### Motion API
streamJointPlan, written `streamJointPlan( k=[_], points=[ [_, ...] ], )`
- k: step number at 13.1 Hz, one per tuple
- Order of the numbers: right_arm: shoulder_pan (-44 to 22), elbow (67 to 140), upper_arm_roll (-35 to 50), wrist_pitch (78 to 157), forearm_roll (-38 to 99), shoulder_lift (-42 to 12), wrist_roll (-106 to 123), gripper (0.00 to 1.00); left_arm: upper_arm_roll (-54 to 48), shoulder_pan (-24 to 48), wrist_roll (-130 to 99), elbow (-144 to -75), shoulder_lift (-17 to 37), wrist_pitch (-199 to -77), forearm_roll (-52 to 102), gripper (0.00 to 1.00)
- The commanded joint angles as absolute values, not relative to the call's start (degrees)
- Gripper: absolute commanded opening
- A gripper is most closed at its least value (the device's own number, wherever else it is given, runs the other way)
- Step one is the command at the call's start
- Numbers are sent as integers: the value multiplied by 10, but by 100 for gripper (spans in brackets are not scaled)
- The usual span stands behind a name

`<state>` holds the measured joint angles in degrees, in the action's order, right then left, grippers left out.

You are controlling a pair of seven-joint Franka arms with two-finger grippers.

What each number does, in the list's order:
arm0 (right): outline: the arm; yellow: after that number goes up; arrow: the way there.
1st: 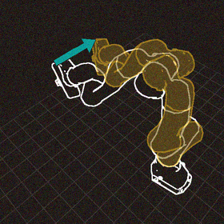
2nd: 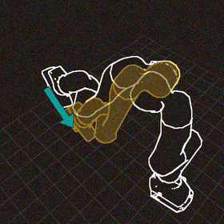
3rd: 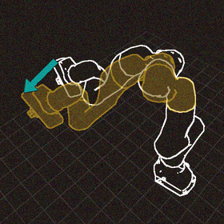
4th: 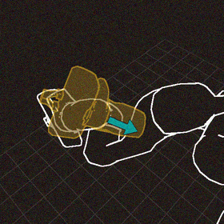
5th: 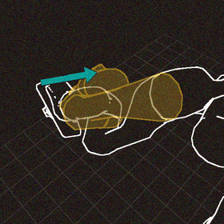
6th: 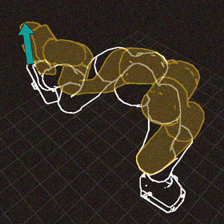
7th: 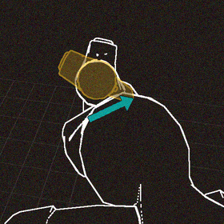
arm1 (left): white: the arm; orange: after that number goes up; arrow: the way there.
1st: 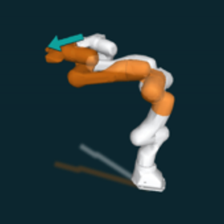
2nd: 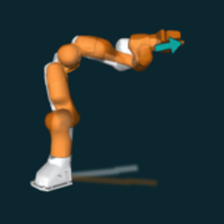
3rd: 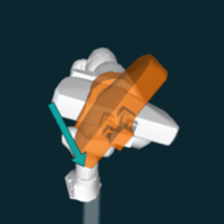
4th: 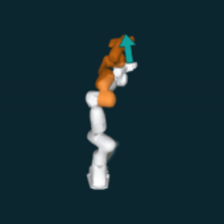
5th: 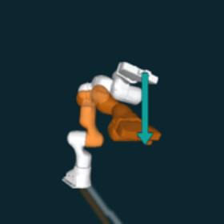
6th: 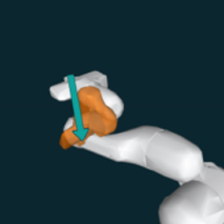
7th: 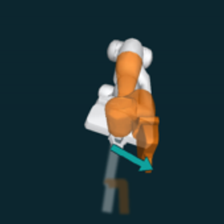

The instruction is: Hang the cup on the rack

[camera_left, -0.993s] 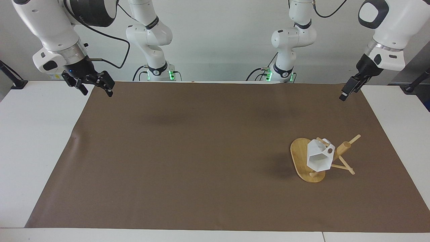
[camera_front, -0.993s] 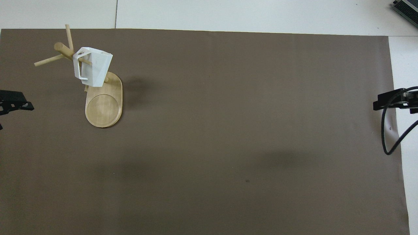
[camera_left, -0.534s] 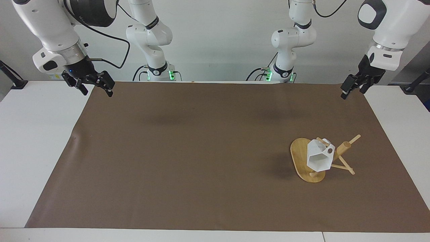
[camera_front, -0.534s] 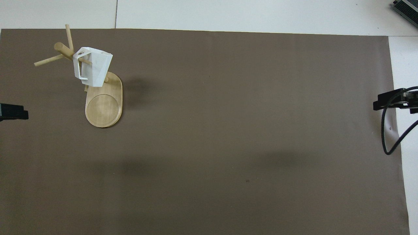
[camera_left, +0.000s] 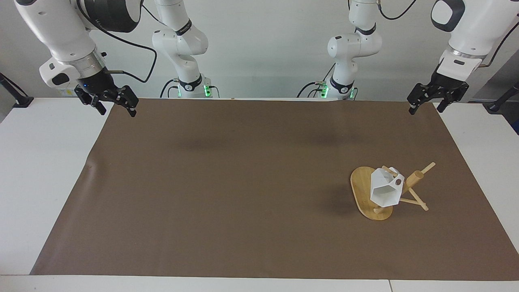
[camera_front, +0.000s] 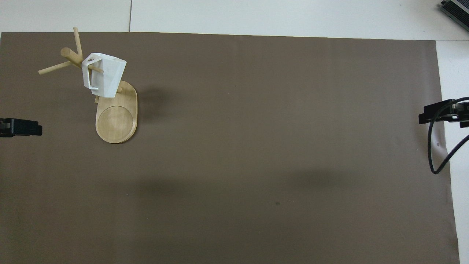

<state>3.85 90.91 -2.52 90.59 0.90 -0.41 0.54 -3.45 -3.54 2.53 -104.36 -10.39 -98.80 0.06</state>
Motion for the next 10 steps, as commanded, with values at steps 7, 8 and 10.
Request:
streamJointPlan(
  k=[7, 8, 10],
  points=[
    [40, 926, -24, 911, 10, 11, 15, 100, 39, 71, 32, -928, -39, -918, 12, 100],
    [40, 926, -24, 911, 10, 11, 15, 100, 39, 72, 31, -917, -32, -918, 14, 100],
    [40, 926, -24, 911, 10, 11, 15, 100, 31, 76, 30, -884, 16, -891, 13, 100]
  ],
)
